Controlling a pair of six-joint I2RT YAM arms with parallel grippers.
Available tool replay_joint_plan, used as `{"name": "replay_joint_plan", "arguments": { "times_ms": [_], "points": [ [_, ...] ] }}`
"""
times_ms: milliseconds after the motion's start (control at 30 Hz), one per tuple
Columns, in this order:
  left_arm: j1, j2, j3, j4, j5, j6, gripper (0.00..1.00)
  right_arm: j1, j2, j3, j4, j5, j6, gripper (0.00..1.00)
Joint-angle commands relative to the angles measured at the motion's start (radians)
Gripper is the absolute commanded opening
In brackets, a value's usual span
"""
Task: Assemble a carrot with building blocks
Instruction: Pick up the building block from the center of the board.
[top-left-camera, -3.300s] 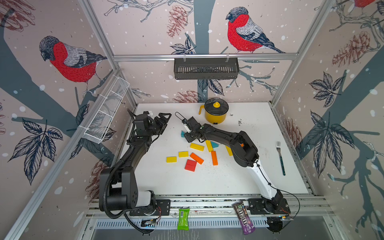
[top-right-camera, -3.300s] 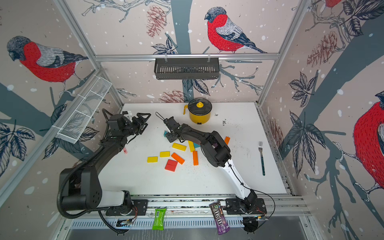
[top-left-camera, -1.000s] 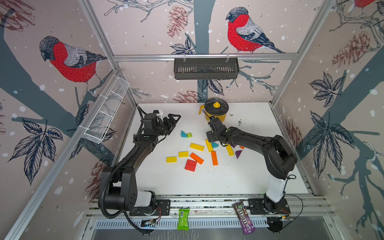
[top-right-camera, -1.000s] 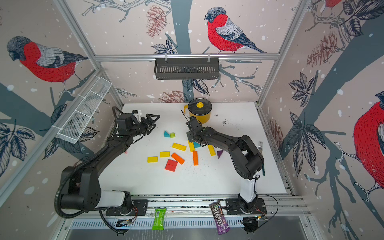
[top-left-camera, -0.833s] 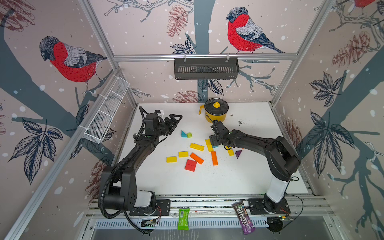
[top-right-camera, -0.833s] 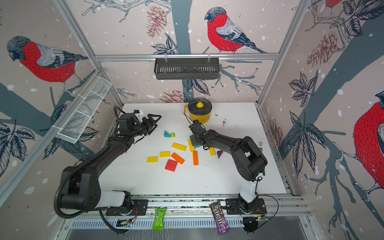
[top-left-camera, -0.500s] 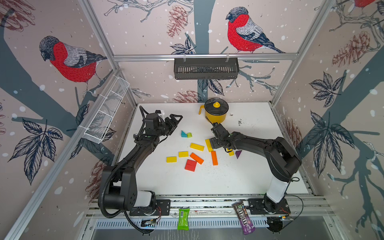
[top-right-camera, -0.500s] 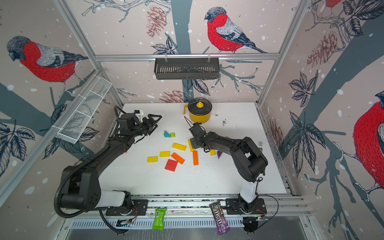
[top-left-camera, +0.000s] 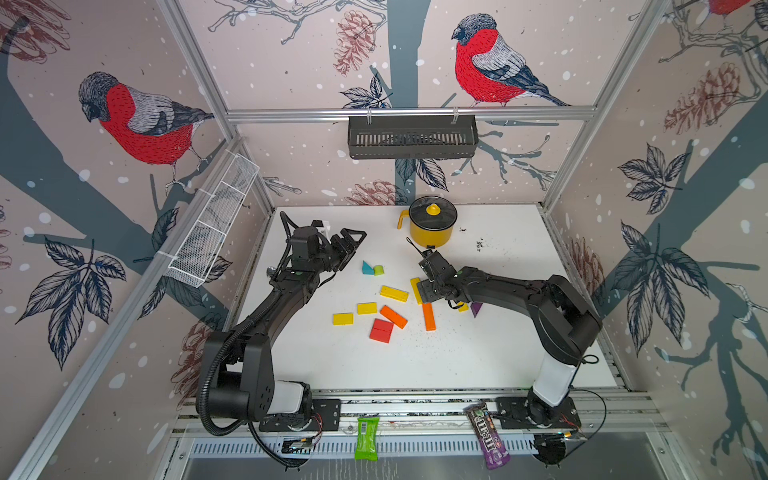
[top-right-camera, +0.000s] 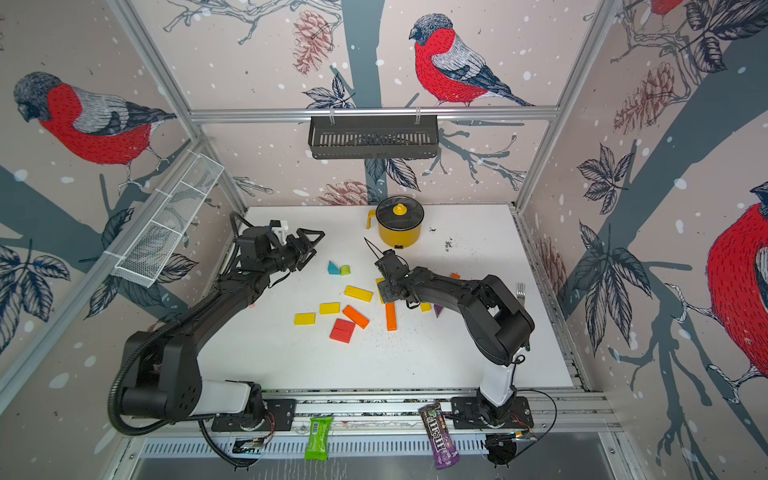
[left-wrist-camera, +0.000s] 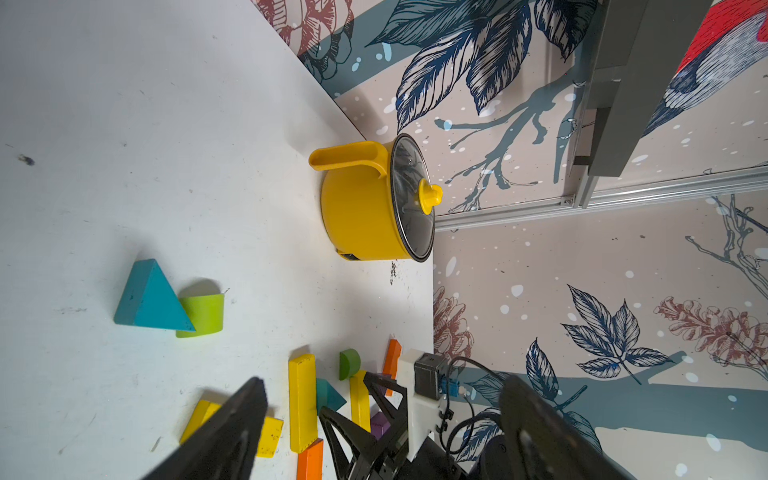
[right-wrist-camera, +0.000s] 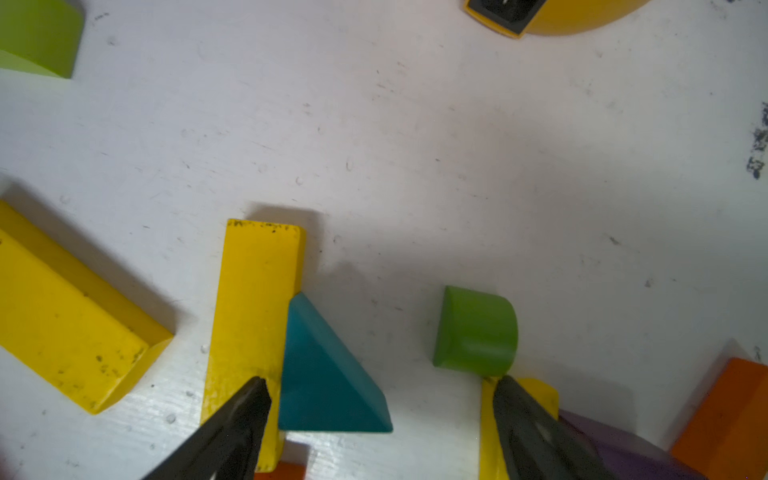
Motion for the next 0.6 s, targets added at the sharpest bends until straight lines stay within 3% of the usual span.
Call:
{"name": "replay_joint_plan", "arguments": {
  "times_ms": [0,333,567],
  "points": [
    [-0.002,-0.002,0.009,-0.001,-0.007,0.016,0.88,-0.014,-0.02,-0.022,-0.025,0.031,0.01,0.85],
    [-0.007,-0.004,0.011,-0.002,-0.006,0.017,0.88,-0.076,-0.112,-0.098,-0.056,0.063,-0.005,0.82],
    [-0.008,-0.001,0.011,-0.002,-0.004,0.015,0.88,-0.044,-0.135,-0.068,-0.035,-0.056,-0.037,0.74]
  ]
}}
